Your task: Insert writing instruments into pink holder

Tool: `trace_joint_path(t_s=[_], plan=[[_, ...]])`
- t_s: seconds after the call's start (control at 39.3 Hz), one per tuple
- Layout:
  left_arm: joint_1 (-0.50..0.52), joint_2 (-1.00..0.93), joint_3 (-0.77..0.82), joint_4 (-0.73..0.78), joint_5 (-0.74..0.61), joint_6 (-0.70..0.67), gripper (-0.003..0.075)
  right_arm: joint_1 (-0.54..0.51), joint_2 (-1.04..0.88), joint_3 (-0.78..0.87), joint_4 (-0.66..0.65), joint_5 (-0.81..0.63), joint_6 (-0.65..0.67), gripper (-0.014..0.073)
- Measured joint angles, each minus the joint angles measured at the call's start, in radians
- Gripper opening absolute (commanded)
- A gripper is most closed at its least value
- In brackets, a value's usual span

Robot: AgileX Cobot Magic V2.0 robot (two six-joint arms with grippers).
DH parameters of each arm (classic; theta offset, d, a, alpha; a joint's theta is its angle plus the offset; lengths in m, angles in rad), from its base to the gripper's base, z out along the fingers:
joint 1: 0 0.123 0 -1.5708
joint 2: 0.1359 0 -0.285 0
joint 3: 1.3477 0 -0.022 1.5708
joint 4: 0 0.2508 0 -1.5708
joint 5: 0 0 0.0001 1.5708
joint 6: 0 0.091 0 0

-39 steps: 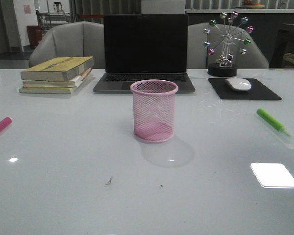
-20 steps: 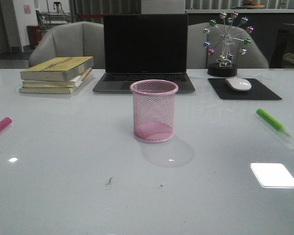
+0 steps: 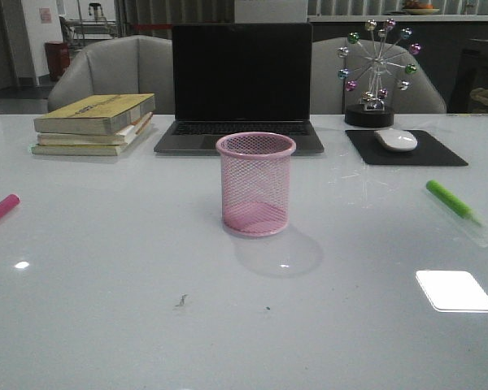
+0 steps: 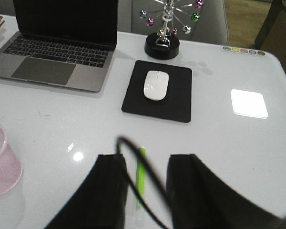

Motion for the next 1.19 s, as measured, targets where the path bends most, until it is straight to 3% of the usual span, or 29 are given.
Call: trace_joint_path(t_s=[0.25,0.46,0.64,1.19], plan=[[0.0,0.0,0.0,0.0,0.0,0.0,0.0426,0.0,0.133,-0.072,0.0,0.021,0.0,0.041],[0.0,0.0,0.0,0.0,0.0,0.0,0.0426,0.0,0.351,-0.275,0.01,0.192,0.0,0.041],[0.0,0.0,0.0,0.0,0.0,0.0,0.0426,0.0,0.48,-0.381,0.01,0.227,0.0,0.0407],[0.0,0.0,0.0,0.0,0.0,0.0,0.0426,-0.002,0.8,-0.404,0.01,0.229,0.0,0.0407]])
